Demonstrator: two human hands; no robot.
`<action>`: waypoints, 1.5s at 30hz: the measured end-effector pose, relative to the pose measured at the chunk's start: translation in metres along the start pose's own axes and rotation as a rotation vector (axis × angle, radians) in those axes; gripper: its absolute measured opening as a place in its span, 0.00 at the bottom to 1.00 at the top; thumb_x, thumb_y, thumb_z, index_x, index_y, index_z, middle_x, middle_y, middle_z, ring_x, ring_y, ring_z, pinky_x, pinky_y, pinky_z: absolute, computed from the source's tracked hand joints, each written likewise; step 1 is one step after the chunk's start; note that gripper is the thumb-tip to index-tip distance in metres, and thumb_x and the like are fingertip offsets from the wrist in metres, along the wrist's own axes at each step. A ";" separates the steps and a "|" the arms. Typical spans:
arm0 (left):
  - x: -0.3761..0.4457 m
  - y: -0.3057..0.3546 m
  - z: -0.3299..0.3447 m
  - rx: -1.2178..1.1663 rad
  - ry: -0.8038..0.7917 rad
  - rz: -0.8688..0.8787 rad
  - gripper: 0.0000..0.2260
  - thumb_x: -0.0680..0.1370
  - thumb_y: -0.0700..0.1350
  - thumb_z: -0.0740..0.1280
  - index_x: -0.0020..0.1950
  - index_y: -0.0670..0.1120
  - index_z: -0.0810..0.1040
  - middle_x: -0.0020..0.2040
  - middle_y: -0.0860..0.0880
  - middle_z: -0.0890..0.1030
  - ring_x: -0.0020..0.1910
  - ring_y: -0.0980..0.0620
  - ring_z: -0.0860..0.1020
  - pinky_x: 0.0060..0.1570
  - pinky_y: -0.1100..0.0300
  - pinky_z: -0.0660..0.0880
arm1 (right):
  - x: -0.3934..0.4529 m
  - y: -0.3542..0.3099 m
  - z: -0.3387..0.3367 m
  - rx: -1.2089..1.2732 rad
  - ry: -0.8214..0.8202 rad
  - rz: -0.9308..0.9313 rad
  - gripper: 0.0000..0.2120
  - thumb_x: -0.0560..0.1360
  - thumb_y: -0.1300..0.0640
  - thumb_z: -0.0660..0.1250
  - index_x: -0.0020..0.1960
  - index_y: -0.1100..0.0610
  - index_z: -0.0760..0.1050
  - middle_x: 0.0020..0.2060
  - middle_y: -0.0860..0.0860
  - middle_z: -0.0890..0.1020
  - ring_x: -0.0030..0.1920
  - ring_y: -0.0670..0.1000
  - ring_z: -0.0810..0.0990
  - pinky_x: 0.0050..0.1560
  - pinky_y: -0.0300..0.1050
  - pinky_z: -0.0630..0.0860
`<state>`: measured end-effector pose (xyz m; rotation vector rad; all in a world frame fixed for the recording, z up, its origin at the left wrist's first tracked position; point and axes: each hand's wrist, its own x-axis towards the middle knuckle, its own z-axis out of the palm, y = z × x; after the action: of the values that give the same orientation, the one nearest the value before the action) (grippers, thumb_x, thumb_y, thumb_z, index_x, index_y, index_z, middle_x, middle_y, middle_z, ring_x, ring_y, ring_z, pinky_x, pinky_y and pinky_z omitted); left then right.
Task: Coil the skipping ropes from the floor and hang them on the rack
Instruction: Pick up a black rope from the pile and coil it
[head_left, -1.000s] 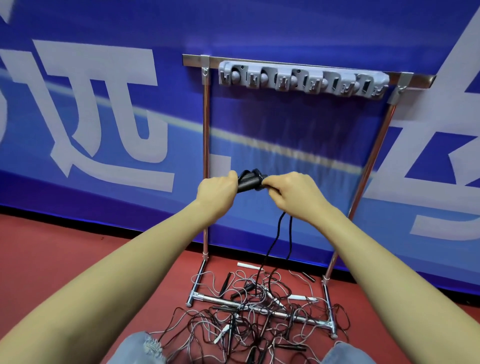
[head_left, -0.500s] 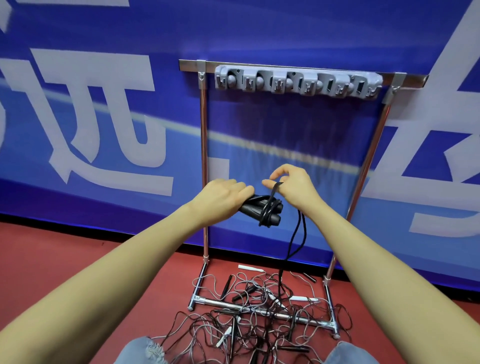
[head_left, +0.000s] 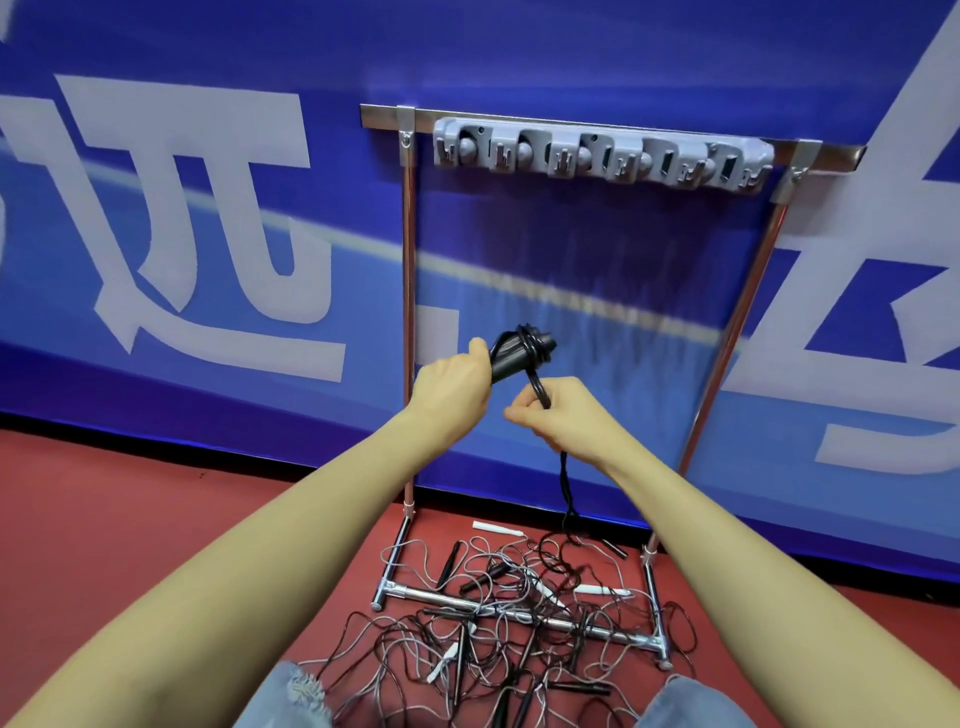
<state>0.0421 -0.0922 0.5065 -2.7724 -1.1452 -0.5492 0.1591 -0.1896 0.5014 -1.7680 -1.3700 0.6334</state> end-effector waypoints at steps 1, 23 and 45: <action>-0.001 -0.002 0.004 0.007 -0.021 -0.005 0.04 0.79 0.38 0.57 0.51 0.42 0.62 0.44 0.43 0.79 0.38 0.40 0.74 0.33 0.54 0.63 | -0.002 -0.001 -0.002 -0.047 -0.011 0.003 0.05 0.73 0.62 0.67 0.39 0.60 0.76 0.25 0.49 0.69 0.23 0.47 0.66 0.26 0.39 0.67; -0.053 -0.028 0.036 0.279 0.016 0.500 0.16 0.57 0.31 0.71 0.38 0.44 0.71 0.25 0.49 0.70 0.20 0.46 0.69 0.23 0.65 0.50 | 0.009 0.022 0.004 -0.135 0.324 0.013 0.16 0.68 0.48 0.76 0.43 0.54 0.70 0.25 0.48 0.67 0.28 0.50 0.64 0.36 0.45 0.64; -0.033 0.009 0.012 -0.144 -0.037 -0.065 0.06 0.80 0.40 0.58 0.55 0.39 0.65 0.45 0.41 0.78 0.41 0.38 0.76 0.35 0.53 0.65 | -0.021 0.019 0.022 0.035 0.079 -0.006 0.07 0.73 0.61 0.68 0.36 0.60 0.74 0.26 0.51 0.69 0.25 0.45 0.64 0.29 0.38 0.63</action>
<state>0.0300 -0.1179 0.4840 -2.8857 -1.2555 -0.6118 0.1464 -0.2049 0.4722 -1.7418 -1.3030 0.5748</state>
